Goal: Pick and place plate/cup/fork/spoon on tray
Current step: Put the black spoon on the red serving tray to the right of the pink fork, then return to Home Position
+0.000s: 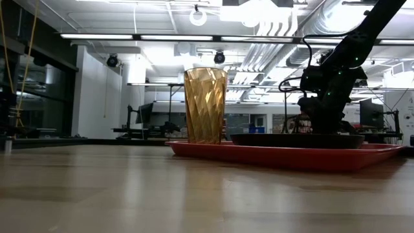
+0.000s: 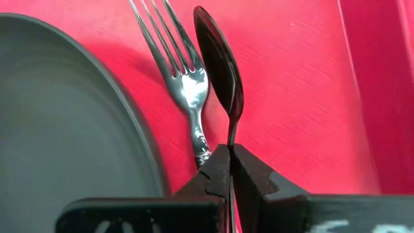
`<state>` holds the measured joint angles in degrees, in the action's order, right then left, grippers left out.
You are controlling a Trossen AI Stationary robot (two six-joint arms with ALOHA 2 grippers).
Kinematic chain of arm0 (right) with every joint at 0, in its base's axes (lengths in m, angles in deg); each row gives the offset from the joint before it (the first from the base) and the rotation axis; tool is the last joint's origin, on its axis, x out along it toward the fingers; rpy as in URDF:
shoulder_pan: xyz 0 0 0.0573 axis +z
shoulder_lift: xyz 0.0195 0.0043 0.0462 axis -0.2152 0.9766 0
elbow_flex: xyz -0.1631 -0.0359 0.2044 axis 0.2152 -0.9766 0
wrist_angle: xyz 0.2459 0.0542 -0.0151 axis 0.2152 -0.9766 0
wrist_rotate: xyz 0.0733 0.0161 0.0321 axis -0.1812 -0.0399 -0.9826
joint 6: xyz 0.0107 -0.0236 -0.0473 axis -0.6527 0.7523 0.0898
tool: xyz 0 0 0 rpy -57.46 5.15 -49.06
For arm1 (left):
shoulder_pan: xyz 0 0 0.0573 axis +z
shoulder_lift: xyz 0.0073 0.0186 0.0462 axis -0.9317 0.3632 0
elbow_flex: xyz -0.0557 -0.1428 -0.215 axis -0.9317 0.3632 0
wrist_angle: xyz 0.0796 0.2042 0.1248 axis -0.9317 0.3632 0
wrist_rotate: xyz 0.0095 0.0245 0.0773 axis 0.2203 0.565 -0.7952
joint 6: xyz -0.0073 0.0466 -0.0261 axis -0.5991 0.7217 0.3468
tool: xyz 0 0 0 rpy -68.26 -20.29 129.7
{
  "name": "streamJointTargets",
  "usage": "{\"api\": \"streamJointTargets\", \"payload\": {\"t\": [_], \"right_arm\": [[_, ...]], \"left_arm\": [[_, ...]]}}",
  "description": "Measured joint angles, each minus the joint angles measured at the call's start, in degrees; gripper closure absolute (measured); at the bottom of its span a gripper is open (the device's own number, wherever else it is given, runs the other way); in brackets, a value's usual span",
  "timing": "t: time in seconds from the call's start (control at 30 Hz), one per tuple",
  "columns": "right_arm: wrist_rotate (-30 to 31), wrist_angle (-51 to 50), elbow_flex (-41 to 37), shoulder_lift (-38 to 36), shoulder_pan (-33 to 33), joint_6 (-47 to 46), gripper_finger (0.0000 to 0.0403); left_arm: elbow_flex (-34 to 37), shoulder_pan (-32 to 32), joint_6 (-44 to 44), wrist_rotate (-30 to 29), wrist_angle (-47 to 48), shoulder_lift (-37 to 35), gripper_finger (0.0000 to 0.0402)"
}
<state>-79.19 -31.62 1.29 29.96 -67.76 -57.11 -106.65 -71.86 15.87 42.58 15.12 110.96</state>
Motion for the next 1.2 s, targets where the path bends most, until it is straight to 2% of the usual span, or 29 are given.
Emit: {"api": "streamJointTargets", "payload": {"t": [0.13, 0.4, 0.5, 0.87, 1.07, 1.2], "right_arm": [[0.49, 0.22, -0.04, 0.09, 0.00, -0.89, 0.0390], [1.40, 0.68, -0.11, 0.13, 0.00, -1.55, 0.0313], [1.38, 0.77, -0.11, 0.11, 0.00, -1.93, 0.0297], [6.64, -3.73, 4.41, -0.91, 0.00, -1.65, 0.0293], [8.22, -6.21, 6.51, -7.18, 0.00, 0.10, 0.0293], [9.10, -11.79, 6.51, -11.74, 0.00, 1.35, 0.0293]], "left_arm": [[0.00, -0.01, -0.13, 0.00, 0.02, 0.00, 0.0202], [0.00, 0.00, -0.17, 0.00, 0.02, 0.00, 0.0202], [0.00, 0.00, -0.13, 0.00, 0.01, 0.00, 0.0202], [0.00, 0.00, -0.05, 0.00, 0.24, 0.00, 0.0202], [0.00, 0.00, 0.57, 0.00, 1.62, 0.02, 0.0202], [0.00, 0.00, 1.82, 0.00, 2.06, -0.25, 0.0202]]}}
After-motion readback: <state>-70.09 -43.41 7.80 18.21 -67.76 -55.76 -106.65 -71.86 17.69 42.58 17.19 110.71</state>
